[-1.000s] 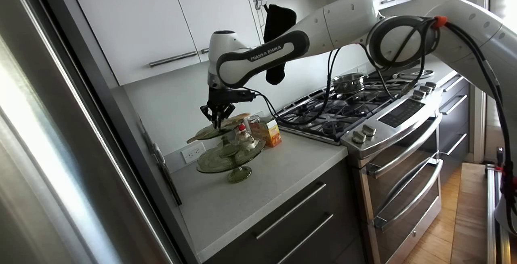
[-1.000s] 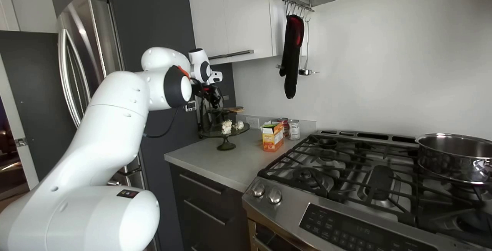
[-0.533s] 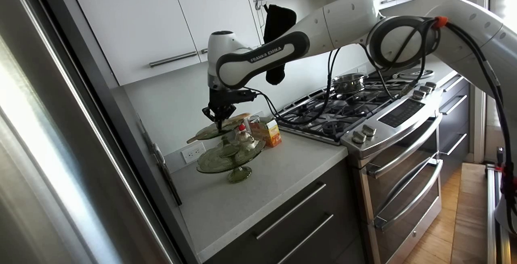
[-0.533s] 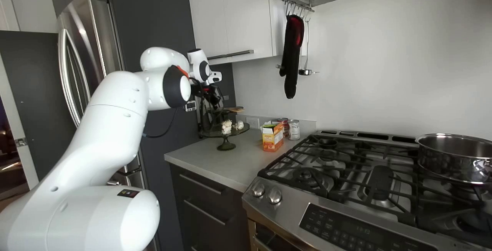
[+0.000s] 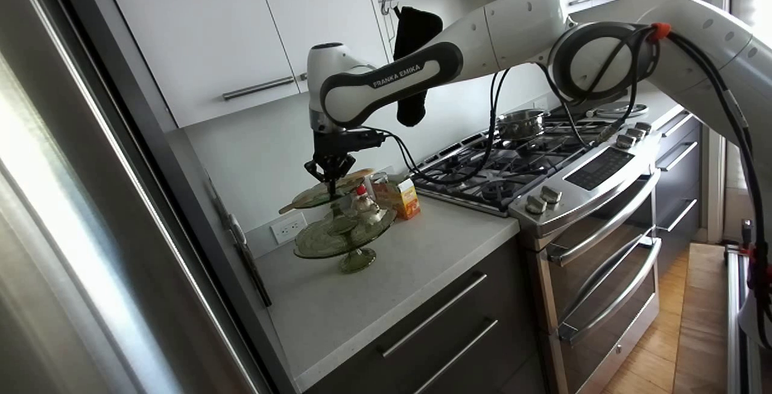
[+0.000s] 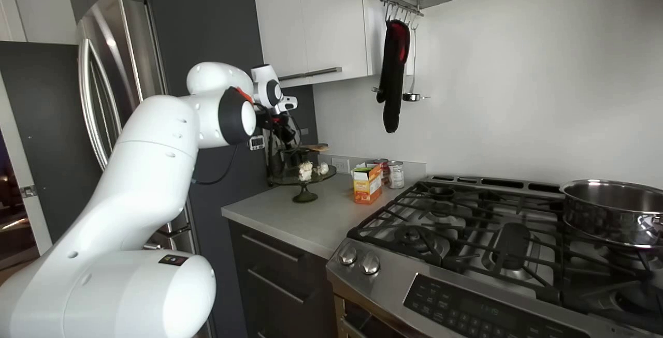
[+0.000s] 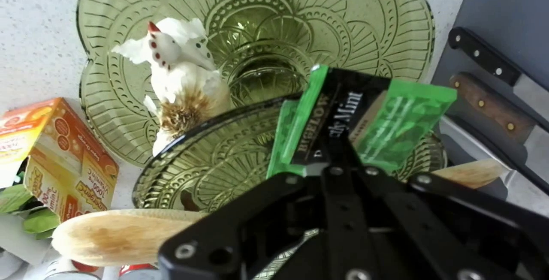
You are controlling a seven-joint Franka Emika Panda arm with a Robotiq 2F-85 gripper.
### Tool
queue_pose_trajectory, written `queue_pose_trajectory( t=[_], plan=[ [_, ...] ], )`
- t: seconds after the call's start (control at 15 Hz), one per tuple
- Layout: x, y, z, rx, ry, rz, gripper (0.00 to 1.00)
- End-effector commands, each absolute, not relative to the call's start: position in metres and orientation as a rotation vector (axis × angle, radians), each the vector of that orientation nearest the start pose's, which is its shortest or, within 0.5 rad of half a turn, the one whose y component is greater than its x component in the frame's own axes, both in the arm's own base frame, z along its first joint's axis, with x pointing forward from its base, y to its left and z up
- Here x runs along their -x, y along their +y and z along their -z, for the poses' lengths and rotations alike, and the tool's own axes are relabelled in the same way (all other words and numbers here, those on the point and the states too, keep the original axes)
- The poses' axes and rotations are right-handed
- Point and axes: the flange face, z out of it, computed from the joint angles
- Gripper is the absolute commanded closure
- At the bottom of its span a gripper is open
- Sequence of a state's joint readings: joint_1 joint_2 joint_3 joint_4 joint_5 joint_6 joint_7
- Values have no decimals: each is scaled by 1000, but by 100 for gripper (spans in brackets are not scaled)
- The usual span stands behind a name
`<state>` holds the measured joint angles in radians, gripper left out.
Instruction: Pick up one green packet from the top of the serving tray and put it in the orange box
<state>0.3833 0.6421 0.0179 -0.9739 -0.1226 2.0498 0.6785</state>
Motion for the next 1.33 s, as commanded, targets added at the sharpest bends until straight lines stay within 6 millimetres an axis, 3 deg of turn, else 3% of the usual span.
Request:
queue_pose_trajectory(
  t=[0.0, 0.2, 0.27, 0.33, 0.73, 1.0, 1.27],
  plan=[
    [-705, 289, -548, 2955, 364, 623, 100],
    [-706, 289, -552, 2934, 368, 640, 100],
    [-706, 288, -555, 2931, 373, 644, 82],
    [-705, 287, -559, 2919, 375, 639, 72],
    [-681, 279, -591, 2741, 410, 480, 29],
    [-663, 274, -591, 2580, 506, 373, 1],
    [-657, 266, -563, 2388, 667, 317, 0]
  ],
)
